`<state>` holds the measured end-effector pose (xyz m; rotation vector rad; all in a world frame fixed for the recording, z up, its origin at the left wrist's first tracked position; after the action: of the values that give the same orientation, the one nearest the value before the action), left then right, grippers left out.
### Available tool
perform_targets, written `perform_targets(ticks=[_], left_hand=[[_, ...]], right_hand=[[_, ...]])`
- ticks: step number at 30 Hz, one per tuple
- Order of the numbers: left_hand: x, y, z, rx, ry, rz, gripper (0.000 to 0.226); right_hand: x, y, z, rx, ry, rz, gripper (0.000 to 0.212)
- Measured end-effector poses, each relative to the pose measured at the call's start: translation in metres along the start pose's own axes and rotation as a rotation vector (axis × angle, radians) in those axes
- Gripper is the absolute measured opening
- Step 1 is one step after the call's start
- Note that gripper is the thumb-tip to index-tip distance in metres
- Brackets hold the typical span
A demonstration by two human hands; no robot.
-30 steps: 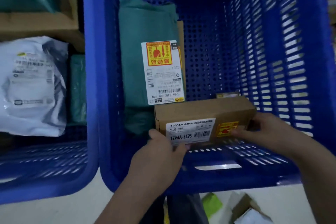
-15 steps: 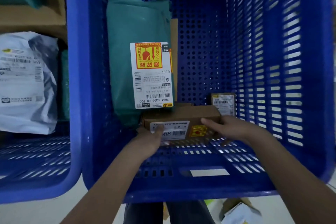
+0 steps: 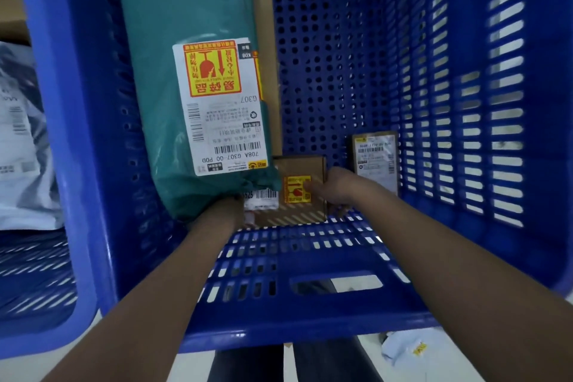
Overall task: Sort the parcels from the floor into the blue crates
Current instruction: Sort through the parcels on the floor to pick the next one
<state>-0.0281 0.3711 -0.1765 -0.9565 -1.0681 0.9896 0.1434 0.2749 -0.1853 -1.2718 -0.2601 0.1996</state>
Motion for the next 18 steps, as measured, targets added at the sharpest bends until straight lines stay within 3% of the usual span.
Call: perform_targets(ticks=[11, 18], left_hand=[[-0.013, 0.016, -0.001, -0.003, 0.304, -0.114, 0.023], [-0.015, 0.02, -0.006, 0.009, 0.541, -0.186, 0.037]], right_hand=[[0.0, 0.006, 0.008, 0.029, -0.283, 0.033, 0.06], [0.006, 0.014, 0.006, -0.117, -0.487, 0.037, 0.073]])
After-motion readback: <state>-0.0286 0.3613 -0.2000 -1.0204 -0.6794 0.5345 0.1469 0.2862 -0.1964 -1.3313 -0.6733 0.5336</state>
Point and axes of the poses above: each hand's wrist, its own y-axis towards the middle knuckle, its own x-axis out of the back of the hand, z = x × y, the point moved 9 cm from there along y, towards the middle knuckle, and after that the axes turned 10 degrees about x, right-handed, at the moved point
